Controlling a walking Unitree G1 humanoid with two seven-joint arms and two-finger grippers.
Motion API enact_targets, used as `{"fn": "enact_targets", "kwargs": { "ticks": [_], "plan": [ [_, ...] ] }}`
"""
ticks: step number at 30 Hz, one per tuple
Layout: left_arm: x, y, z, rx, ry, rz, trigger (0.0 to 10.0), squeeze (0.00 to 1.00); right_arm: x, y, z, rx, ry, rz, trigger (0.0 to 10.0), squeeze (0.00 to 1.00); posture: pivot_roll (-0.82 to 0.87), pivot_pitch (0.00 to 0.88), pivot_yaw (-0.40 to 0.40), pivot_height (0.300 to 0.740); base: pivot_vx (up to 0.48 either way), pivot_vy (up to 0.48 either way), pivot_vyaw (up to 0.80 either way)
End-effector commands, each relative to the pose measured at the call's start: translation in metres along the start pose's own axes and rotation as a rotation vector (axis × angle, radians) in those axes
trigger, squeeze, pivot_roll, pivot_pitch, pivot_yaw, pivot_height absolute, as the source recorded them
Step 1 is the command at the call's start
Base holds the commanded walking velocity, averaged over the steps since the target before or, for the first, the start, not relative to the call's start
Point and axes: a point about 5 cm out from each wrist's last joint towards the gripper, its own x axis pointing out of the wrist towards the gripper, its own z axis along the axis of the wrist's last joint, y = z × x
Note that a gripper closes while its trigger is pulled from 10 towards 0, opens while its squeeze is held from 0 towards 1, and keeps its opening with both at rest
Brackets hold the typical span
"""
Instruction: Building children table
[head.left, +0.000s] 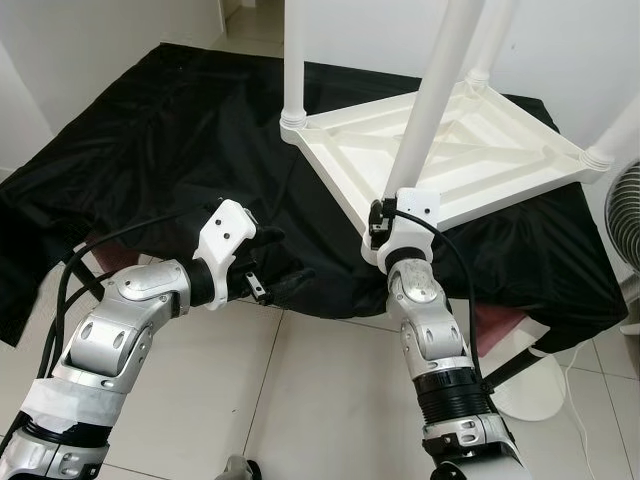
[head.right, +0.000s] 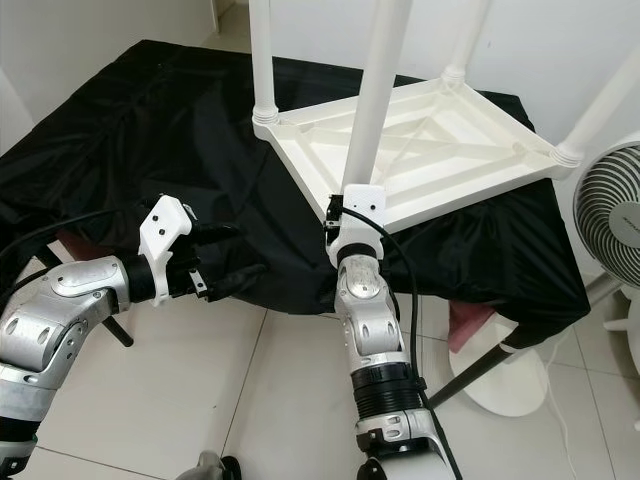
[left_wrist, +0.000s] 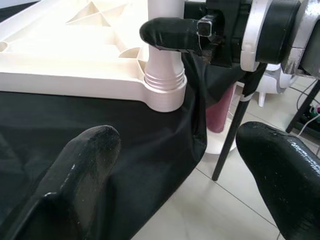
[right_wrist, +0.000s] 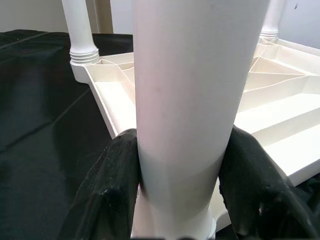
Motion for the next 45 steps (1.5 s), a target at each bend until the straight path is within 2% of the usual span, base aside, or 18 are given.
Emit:
{"fn": "enact_targets", "kwargs": {
  "ticks": [1,6,7,12,13,15,16,19,20,21,22,23,26,35,36,37,38,45],
  "plan": [
    [-0.001,0.002,-0.001,-0.001,0.010,0.015,10.0,0.00,-0.001,-0.003,-0.007,-0.007,0.029,0.010,10.0,0.00,0.00,0.144,0.014,0.740,0.000,0.000,0.00],
    [-0.001,0.003,-0.001,0.000,0.010,0.026,10.0,0.00,-0.002,0.006,0.008,-0.021,-0.062,0.093,10.0,0.00,0.00,0.143,0.013,0.740,0.000,0.000,0.00],
    [-0.001,0.003,-0.001,-0.001,0.010,0.029,10.0,0.00,-0.003,0.008,0.009,-0.025,-0.064,0.101,10.0,1.00,0.00,0.143,0.013,0.740,0.000,0.000,0.00],
    [-0.001,0.003,-0.001,-0.001,0.009,0.031,10.0,0.00,-0.005,0.011,0.009,-0.041,-0.071,0.146,10.0,1.00,0.00,0.144,0.012,0.740,0.000,0.000,0.00],
    [-0.001,0.003,-0.001,-0.001,0.009,0.031,10.0,0.00,-0.004,0.012,0.009,-0.048,-0.072,0.172,10.0,0.00,0.00,0.144,0.011,0.740,0.000,0.000,0.00],
    [-0.001,0.003,-0.001,-0.001,0.009,0.031,10.0,0.00,-0.004,0.012,0.009,-0.048,-0.072,0.172,10.0,0.00,0.00,0.144,0.011,0.740,0.000,0.000,0.00],
    [-0.001,0.003,-0.001,-0.002,0.008,0.032,10.0,0.00,-0.004,0.014,0.010,-0.051,-0.074,0.222,10.0,0.00,0.00,0.145,0.011,0.740,0.000,0.000,0.00],
    [-0.001,0.004,0.000,-0.002,0.005,0.032,10.0,0.00,0.006,0.017,0.005,-0.138,-0.028,0.530,10.0,0.00,0.00,0.146,0.018,0.740,0.000,0.000,0.00],
    [-0.001,0.004,0.000,-0.002,0.005,0.032,10.0,0.00,0.006,0.017,0.005,-0.138,-0.028,0.530,10.0,0.00,0.00,0.146,0.018,0.740,0.000,0.000,0.00],
    [-0.001,0.004,0.001,-0.002,0.003,0.031,10.0,0.00,0.011,0.015,0.001,-0.168,0.014,0.643,10.0,0.00,0.00,0.146,0.019,0.740,0.000,0.000,0.00],
    [-0.001,0.004,0.001,-0.002,0.003,0.031,10.0,0.00,0.011,0.015,0.001,-0.168,0.014,0.643,10.0,0.00,0.00,0.146,0.019,0.740,0.000,0.000,0.00],
    [-0.001,0.004,0.001,-0.001,0.003,0.030,10.0,0.00,0.014,0.014,-0.002,-0.183,0.042,0.707,10.0,0.00,0.00,0.146,0.019,0.740,0.000,0.000,0.00],
    [-0.002,0.004,0.002,-0.001,0.002,0.031,10.0,0.00,0.026,0.008,0.001,-0.197,0.081,0.752,10.0,0.00,0.01,0.146,0.018,0.740,0.000,0.000,0.00],
    [-0.005,0.003,0.001,-0.003,0.007,0.039,10.0,0.00,0.037,0.006,0.001,-0.259,0.117,0.855,10.0,0.00,0.02,0.146,0.013,0.740,0.000,0.000,0.00],
    [-0.005,0.003,0.001,-0.004,0.006,0.040,10.0,0.00,0.038,0.006,0.000,-0.262,0.116,0.853,7.7,0.00,0.02,0.146,0.013,0.740,0.000,0.000,0.00],
    [-0.005,0.003,0.001,-0.004,0.006,0.040,10.0,0.00,0.039,0.006,-0.001,-0.257,0.120,0.845,0.9,0.00,0.02,0.146,0.013,0.740,0.000,0.000,0.00],
    [-0.004,0.003,0.001,-0.004,0.006,0.040,10.0,0.00,0.039,0.006,-0.001,-0.251,0.121,0.849,0.0,0.00,0.02,0.146,0.013,0.740,0.000,0.000,0.00],
    [-0.005,0.003,0.000,-0.005,0.007,0.040,10.0,0.00,0.042,0.004,-0.004,-0.223,0.125,0.797,0.0,0.00,0.02,0.138,0.012,0.740,0.000,0.000,0.00]
  ]
}}
